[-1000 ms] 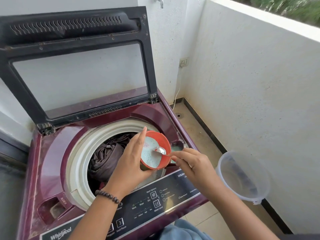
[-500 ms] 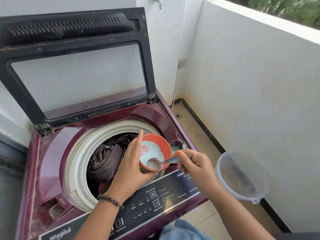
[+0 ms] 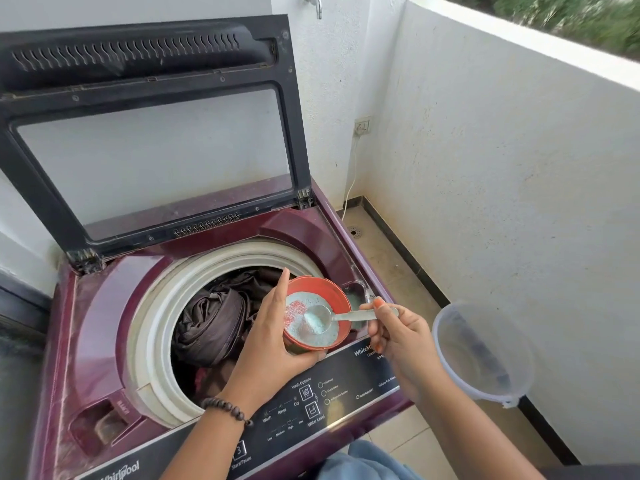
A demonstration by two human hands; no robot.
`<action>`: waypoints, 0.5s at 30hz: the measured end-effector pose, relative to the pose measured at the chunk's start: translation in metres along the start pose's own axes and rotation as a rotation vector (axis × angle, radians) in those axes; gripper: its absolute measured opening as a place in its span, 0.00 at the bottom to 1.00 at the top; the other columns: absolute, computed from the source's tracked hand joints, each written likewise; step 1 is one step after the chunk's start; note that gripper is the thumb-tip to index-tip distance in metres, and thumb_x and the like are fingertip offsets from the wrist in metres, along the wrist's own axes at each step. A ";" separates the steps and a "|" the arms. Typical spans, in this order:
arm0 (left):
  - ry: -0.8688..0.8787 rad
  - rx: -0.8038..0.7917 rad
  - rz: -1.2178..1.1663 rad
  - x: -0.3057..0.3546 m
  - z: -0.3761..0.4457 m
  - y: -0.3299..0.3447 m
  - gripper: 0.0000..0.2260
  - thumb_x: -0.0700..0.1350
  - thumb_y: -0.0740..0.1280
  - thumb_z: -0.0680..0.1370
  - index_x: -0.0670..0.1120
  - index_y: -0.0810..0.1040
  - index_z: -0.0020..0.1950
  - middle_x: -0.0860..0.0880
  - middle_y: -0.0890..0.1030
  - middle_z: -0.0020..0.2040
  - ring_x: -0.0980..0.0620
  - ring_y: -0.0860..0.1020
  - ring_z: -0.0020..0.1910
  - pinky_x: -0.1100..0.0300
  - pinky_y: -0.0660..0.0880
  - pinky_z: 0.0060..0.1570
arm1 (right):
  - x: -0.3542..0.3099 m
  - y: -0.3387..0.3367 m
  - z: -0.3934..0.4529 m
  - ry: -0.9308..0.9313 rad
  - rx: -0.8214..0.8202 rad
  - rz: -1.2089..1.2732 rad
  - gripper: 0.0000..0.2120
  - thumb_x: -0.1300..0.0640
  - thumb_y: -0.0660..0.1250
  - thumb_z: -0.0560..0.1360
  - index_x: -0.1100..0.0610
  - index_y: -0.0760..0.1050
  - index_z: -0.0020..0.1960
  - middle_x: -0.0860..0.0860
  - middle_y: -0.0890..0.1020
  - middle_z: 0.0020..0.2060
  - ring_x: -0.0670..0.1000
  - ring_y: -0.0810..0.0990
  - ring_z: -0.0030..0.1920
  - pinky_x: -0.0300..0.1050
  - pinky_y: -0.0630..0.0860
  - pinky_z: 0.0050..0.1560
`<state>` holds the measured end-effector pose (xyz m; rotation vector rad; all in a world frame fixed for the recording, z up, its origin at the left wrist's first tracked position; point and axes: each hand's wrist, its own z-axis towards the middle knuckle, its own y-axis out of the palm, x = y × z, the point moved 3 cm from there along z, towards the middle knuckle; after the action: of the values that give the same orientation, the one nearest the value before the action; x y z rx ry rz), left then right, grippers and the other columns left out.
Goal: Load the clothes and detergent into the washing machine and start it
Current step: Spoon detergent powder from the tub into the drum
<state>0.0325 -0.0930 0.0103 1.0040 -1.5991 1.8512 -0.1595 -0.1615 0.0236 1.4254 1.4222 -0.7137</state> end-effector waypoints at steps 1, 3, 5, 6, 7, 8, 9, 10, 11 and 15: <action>-0.001 0.002 -0.011 0.000 0.000 0.000 0.58 0.51 0.81 0.64 0.66 0.39 0.76 0.57 0.60 0.75 0.64 0.60 0.72 0.84 0.55 0.60 | 0.000 0.000 0.000 0.000 0.002 0.022 0.14 0.55 0.61 0.80 0.62 0.82 0.45 0.53 0.76 0.26 0.46 0.70 0.26 0.38 0.69 0.29; -0.003 0.003 -0.032 -0.001 0.001 0.001 0.57 0.51 0.81 0.64 0.67 0.39 0.75 0.58 0.60 0.74 0.66 0.61 0.70 0.85 0.55 0.58 | 0.000 -0.001 0.000 -0.001 0.003 0.053 0.14 0.56 0.61 0.81 0.62 0.82 0.44 0.53 0.75 0.26 0.46 0.70 0.26 0.37 0.69 0.29; -0.004 0.003 -0.053 -0.002 0.001 0.002 0.57 0.51 0.81 0.64 0.67 0.40 0.75 0.59 0.61 0.73 0.67 0.61 0.69 0.84 0.56 0.59 | 0.000 -0.003 0.002 0.009 0.016 0.087 0.13 0.56 0.61 0.81 0.62 0.81 0.45 0.52 0.75 0.26 0.45 0.71 0.26 0.36 0.69 0.29; -0.006 0.002 -0.066 -0.003 0.001 0.002 0.57 0.51 0.81 0.64 0.66 0.41 0.76 0.59 0.61 0.73 0.66 0.62 0.69 0.82 0.57 0.60 | 0.000 -0.005 0.003 0.012 0.023 0.111 0.13 0.57 0.61 0.81 0.63 0.80 0.46 0.52 0.75 0.26 0.45 0.72 0.25 0.35 0.70 0.28; -0.011 -0.001 -0.079 -0.004 0.001 0.002 0.57 0.51 0.81 0.63 0.66 0.41 0.76 0.59 0.62 0.72 0.65 0.63 0.69 0.79 0.58 0.61 | 0.000 -0.006 0.004 0.011 0.028 0.142 0.13 0.57 0.61 0.80 0.64 0.80 0.46 0.52 0.75 0.26 0.45 0.72 0.25 0.34 0.69 0.28; -0.017 -0.003 -0.090 -0.005 0.001 0.002 0.57 0.52 0.81 0.63 0.65 0.41 0.77 0.59 0.62 0.72 0.64 0.63 0.70 0.77 0.59 0.63 | -0.001 -0.008 0.006 0.007 0.036 0.177 0.12 0.57 0.61 0.80 0.64 0.79 0.46 0.51 0.74 0.25 0.44 0.71 0.25 0.34 0.69 0.28; -0.022 -0.002 -0.097 -0.007 0.001 0.001 0.57 0.52 0.81 0.63 0.64 0.42 0.77 0.59 0.63 0.71 0.65 0.63 0.69 0.75 0.59 0.63 | -0.003 -0.010 0.007 0.002 0.049 0.214 0.12 0.57 0.61 0.80 0.64 0.79 0.46 0.51 0.74 0.25 0.44 0.71 0.25 0.33 0.70 0.28; -0.027 0.001 -0.103 -0.008 0.001 0.000 0.57 0.53 0.81 0.63 0.62 0.42 0.78 0.61 0.63 0.70 0.67 0.63 0.68 0.76 0.59 0.62 | -0.004 -0.013 0.009 -0.005 0.069 0.245 0.12 0.57 0.61 0.80 0.64 0.79 0.46 0.50 0.74 0.25 0.44 0.70 0.25 0.33 0.70 0.28; -0.033 0.006 -0.107 -0.010 0.002 -0.001 0.57 0.53 0.81 0.63 0.62 0.42 0.78 0.63 0.62 0.69 0.71 0.62 0.67 0.78 0.58 0.61 | -0.005 -0.017 0.010 -0.018 0.095 0.264 0.12 0.57 0.61 0.81 0.64 0.79 0.46 0.50 0.74 0.25 0.44 0.70 0.25 0.33 0.70 0.28; -0.059 0.033 -0.082 -0.021 0.004 -0.007 0.58 0.47 0.82 0.63 0.57 0.43 0.79 0.73 0.56 0.65 0.83 0.55 0.62 0.86 0.53 0.57 | -0.010 -0.033 0.016 -0.120 0.203 0.222 0.12 0.57 0.61 0.81 0.63 0.79 0.46 0.50 0.75 0.26 0.44 0.69 0.26 0.33 0.68 0.26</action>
<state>0.0521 -0.0937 -0.0018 1.1316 -1.5411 1.8142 -0.1888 -0.1849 0.0192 1.6384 1.1035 -0.8025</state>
